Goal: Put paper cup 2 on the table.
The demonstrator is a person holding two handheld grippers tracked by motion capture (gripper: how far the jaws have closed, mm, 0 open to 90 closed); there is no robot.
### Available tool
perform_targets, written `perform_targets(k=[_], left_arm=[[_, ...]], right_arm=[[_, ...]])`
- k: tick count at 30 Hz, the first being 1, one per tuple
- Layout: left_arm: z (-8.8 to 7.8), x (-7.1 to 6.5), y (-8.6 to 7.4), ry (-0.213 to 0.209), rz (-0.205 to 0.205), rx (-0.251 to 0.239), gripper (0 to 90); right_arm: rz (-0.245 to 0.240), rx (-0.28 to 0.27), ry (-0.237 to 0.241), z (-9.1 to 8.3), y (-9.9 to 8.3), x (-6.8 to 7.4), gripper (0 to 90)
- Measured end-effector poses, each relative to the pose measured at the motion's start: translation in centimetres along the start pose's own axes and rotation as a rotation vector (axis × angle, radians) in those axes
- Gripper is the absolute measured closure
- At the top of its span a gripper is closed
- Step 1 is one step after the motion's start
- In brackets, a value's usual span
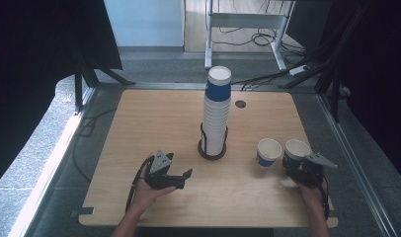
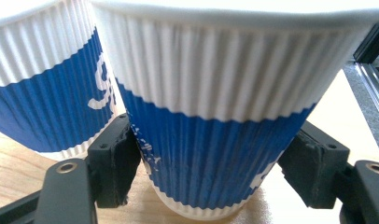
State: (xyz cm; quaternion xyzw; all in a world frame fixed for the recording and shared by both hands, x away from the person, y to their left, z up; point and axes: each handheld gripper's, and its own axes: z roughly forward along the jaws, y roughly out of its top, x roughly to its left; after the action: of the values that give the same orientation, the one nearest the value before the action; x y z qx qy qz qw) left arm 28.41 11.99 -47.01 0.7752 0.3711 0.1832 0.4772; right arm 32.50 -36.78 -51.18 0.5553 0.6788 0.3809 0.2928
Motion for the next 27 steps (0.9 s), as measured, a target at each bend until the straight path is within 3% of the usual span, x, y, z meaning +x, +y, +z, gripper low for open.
perform_targets(k=[16, 27], left_arm=[[-0.04, 0.08, 0.01, 0.005, -0.001, 0.004, 10.8], [-0.08, 0.16, 0.02, 0.009, -0.006, 0.006, 10.8]], right_arm=[[-0.037, 0.033, -0.015, 0.02, -0.08, 0.46, 24.7], [-0.029, 0.031, -0.011, -0.16, -0.18, 0.51, 18.4]])
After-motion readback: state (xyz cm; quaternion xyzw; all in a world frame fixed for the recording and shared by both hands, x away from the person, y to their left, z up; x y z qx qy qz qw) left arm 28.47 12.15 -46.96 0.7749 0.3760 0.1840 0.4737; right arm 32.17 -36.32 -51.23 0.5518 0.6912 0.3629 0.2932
